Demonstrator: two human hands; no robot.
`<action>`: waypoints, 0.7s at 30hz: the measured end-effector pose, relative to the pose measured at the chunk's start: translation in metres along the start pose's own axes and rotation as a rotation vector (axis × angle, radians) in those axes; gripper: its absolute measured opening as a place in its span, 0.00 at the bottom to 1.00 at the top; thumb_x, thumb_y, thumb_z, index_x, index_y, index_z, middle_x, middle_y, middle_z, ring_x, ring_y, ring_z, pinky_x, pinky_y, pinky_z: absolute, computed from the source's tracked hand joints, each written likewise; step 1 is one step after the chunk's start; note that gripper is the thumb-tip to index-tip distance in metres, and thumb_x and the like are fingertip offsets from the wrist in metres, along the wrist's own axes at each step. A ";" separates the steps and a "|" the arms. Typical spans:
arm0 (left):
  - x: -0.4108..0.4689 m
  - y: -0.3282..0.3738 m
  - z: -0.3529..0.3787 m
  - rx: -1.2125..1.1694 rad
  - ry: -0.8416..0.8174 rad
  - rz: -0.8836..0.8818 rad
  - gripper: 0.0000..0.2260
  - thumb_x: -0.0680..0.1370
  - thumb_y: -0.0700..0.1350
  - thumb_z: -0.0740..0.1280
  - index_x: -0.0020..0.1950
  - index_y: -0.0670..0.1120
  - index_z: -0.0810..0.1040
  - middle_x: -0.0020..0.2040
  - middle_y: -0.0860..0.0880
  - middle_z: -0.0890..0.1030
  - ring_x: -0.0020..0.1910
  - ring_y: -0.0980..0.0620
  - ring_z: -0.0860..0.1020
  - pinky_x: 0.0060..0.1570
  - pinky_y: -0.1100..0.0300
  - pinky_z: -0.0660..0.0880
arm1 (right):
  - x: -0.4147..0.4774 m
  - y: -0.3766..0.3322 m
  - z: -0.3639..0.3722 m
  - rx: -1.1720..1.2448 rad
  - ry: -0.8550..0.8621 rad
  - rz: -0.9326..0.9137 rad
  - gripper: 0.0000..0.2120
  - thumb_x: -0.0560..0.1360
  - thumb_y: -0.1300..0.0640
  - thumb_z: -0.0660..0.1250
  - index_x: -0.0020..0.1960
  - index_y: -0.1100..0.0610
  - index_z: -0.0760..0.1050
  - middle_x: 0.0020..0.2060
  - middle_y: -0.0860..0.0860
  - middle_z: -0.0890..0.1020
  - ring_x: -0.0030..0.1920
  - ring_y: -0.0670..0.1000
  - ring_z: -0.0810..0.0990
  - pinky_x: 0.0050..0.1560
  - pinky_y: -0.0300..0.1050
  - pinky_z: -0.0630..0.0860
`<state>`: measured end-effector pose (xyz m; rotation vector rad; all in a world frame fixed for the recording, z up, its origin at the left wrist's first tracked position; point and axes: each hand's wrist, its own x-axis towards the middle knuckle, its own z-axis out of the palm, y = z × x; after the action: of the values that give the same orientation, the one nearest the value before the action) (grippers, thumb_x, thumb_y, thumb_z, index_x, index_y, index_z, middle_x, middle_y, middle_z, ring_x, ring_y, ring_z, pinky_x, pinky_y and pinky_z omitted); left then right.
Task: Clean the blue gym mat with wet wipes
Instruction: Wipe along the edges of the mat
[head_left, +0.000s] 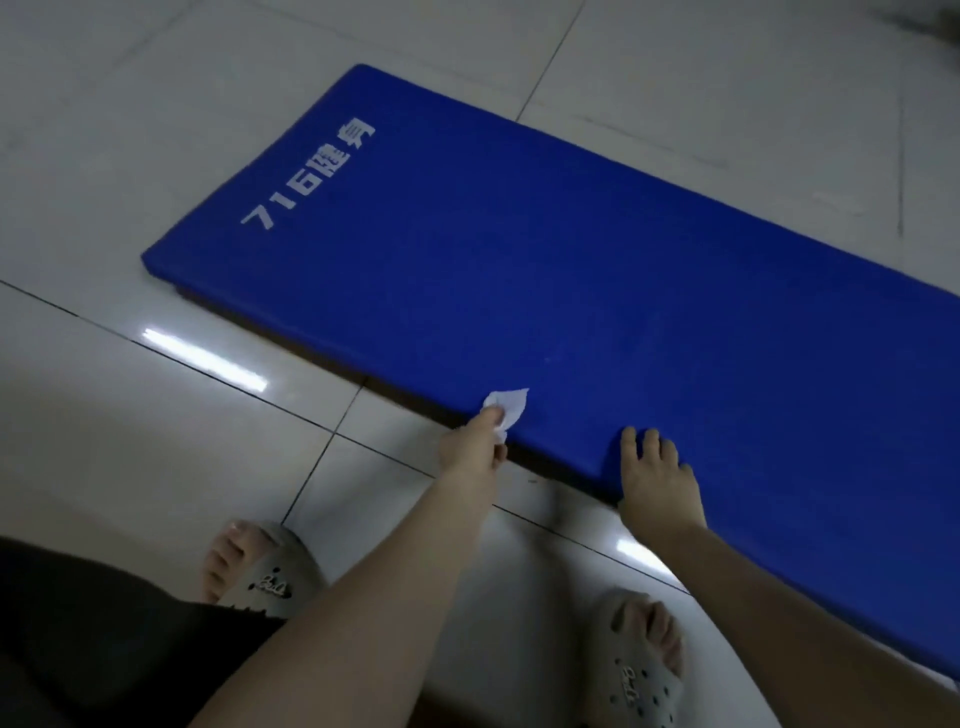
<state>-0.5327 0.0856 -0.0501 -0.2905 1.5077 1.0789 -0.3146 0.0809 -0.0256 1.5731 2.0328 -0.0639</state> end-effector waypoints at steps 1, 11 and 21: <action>0.001 0.013 0.002 -0.007 0.009 0.044 0.13 0.75 0.47 0.76 0.55 0.42 0.81 0.45 0.46 0.82 0.35 0.54 0.76 0.33 0.62 0.74 | 0.008 0.000 -0.009 -0.006 0.025 -0.045 0.40 0.77 0.50 0.66 0.80 0.60 0.47 0.75 0.62 0.61 0.71 0.62 0.66 0.62 0.53 0.75; 0.025 0.123 -0.064 0.069 0.153 0.198 0.21 0.74 0.55 0.77 0.60 0.46 0.77 0.50 0.45 0.82 0.40 0.52 0.80 0.44 0.57 0.82 | 0.052 -0.084 -0.072 0.049 0.331 -0.521 0.33 0.71 0.59 0.74 0.74 0.60 0.70 0.65 0.61 0.77 0.60 0.62 0.80 0.48 0.52 0.80; 0.047 0.147 -0.104 0.063 0.373 0.233 0.20 0.77 0.52 0.75 0.62 0.42 0.77 0.45 0.47 0.80 0.34 0.53 0.76 0.31 0.61 0.76 | 0.062 -0.100 -0.061 0.119 0.216 -0.527 0.35 0.75 0.28 0.58 0.68 0.54 0.69 0.61 0.52 0.73 0.59 0.54 0.73 0.62 0.52 0.72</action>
<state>-0.7171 0.1049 -0.0384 -0.2887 1.9424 1.2035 -0.4391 0.1269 -0.0322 1.1057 2.6107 -0.2245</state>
